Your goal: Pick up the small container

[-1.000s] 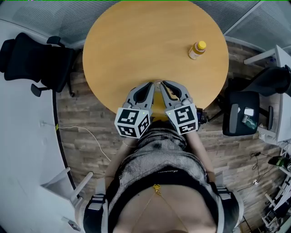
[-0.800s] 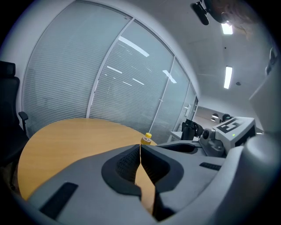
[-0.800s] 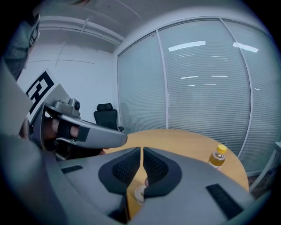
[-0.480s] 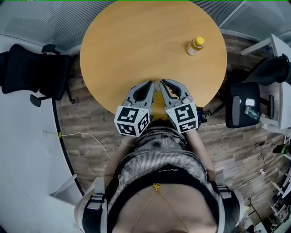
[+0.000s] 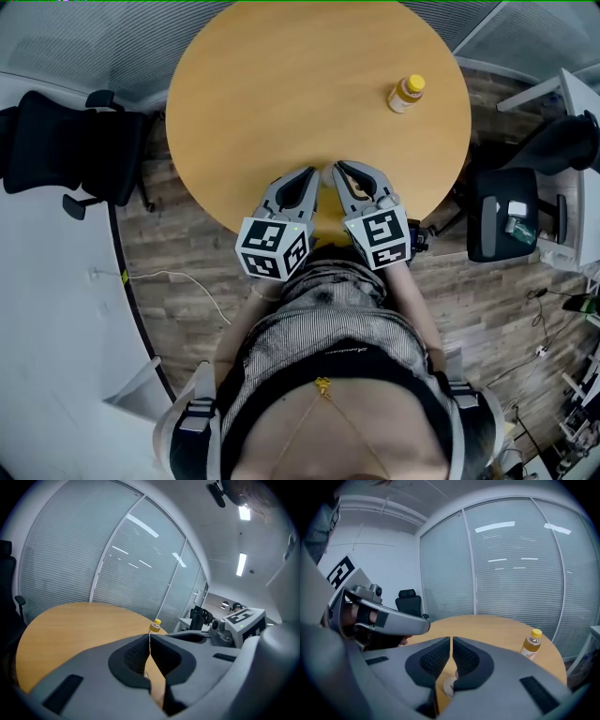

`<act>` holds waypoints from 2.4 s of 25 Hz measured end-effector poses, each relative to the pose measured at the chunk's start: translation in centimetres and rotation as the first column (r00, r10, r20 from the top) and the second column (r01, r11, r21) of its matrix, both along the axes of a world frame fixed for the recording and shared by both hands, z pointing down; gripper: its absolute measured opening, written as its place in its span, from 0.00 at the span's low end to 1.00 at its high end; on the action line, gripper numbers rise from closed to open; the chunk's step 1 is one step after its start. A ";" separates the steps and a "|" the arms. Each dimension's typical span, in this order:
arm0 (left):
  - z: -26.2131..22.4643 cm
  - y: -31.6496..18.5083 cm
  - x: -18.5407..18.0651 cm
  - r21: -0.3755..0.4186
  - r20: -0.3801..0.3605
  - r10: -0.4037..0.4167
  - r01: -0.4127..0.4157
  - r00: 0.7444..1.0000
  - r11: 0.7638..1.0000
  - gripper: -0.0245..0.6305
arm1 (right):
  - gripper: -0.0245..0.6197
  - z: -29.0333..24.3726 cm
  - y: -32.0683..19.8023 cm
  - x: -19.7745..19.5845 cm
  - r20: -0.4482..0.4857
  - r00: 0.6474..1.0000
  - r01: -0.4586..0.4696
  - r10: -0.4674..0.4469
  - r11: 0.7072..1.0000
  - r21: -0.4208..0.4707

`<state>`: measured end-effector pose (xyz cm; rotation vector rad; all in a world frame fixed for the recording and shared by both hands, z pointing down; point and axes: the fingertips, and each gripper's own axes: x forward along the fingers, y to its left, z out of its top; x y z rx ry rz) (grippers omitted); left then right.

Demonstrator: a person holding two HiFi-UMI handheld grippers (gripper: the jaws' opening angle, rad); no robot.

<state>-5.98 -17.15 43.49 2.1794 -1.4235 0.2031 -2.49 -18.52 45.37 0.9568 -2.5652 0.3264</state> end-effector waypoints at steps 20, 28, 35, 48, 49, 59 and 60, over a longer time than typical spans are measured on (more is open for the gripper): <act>1.0 0.4 0.6 -0.037 -0.007 0.048 -0.048 0.999 0.998 0.07 | 0.09 5.4 0.2 0.8 -0.131 0.991 -0.028 0.017 0.996 -0.084; 1.5 1.0 0.5 -0.057 -0.003 0.073 -0.073 0.997 0.996 0.07 | 0.09 7.7 0.8 1.0 -0.151 0.988 -0.054 0.033 0.989 -0.139; 1.9 1.2 0.8 -0.065 -0.005 0.097 -0.097 0.995 0.993 0.07 | 0.09 9.4 1.4 1.8 -0.198 0.979 -0.076 0.044 0.984 -0.161; 2.9 1.6 1.3 -0.092 -0.010 0.120 -0.120 0.993 0.988 0.07 | 0.09 11.9 2.2 2.6 -0.224 0.973 -0.097 0.047 0.971 -0.219; 3.0 1.6 1.3 -0.094 -0.010 0.120 -0.121 0.993 0.988 0.07 | 0.09 12.1 2.2 2.6 -0.227 0.973 -0.098 0.046 0.970 -0.223; 3.8 1.3 1.5 -0.117 -0.007 0.128 -0.128 0.992 0.985 0.07 | 0.09 14.0 2.1 2.8 -0.235 0.971 -0.104 0.039 0.957 -0.270; 3.9 1.2 1.5 -0.119 -0.006 0.129 -0.128 0.992 0.985 0.07 | 0.09 14.1 2.1 2.8 -0.235 0.971 -0.103 0.037 0.956 -0.274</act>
